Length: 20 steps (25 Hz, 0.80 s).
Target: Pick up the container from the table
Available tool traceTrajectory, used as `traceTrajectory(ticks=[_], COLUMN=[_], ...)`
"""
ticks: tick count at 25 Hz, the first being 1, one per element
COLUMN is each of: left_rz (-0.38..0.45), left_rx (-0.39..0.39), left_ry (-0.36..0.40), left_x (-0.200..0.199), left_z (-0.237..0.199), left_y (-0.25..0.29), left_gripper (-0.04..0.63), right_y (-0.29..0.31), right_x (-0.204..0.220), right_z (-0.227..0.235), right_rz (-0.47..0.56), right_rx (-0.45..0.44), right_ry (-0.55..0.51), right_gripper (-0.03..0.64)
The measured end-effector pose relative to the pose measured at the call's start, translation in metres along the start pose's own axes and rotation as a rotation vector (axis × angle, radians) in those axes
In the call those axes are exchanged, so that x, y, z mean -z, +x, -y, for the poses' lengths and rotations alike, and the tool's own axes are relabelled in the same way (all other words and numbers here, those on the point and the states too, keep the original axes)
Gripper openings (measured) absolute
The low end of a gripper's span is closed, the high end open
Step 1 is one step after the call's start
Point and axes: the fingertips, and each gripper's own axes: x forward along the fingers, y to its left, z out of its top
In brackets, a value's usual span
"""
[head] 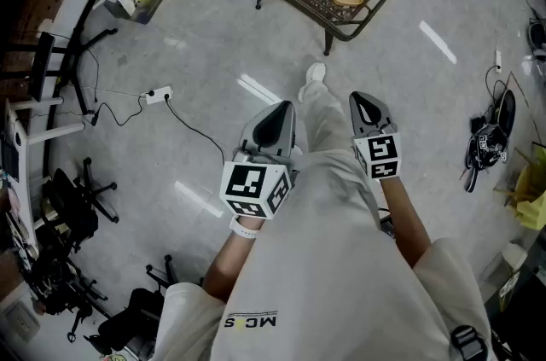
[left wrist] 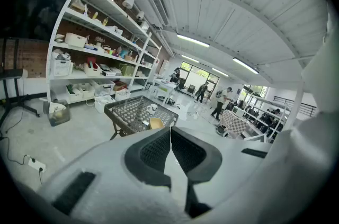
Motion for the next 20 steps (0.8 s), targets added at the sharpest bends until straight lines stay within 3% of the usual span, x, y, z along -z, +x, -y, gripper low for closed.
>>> traceTrajectory(ticks=[4, 9, 20], left_rz=[-0.015, 0.005, -0.031], left_rx=[0.013, 0.023, 0.026], left_ry=[-0.012, 0.009, 0.094], left_x=[0.027, 0.035, 0.05], left_z=[0.017, 0.044, 0.099], left_y=[-0.041, -0.064, -0.049], left_gripper=[0.028, 0.028, 0.028], right_y=[-0.05, -0.099, -0.152], right_x=[0.007, 0.011, -0.01], right_z=[-0.033, -0.042, -0.023], right_rz=[0.019, 0.048, 0.188], right_rx=[0.009, 0.03, -0.017], right_ry=[-0.005, 0.026, 0.109], right_gripper=[0.018, 0.018, 0.018])
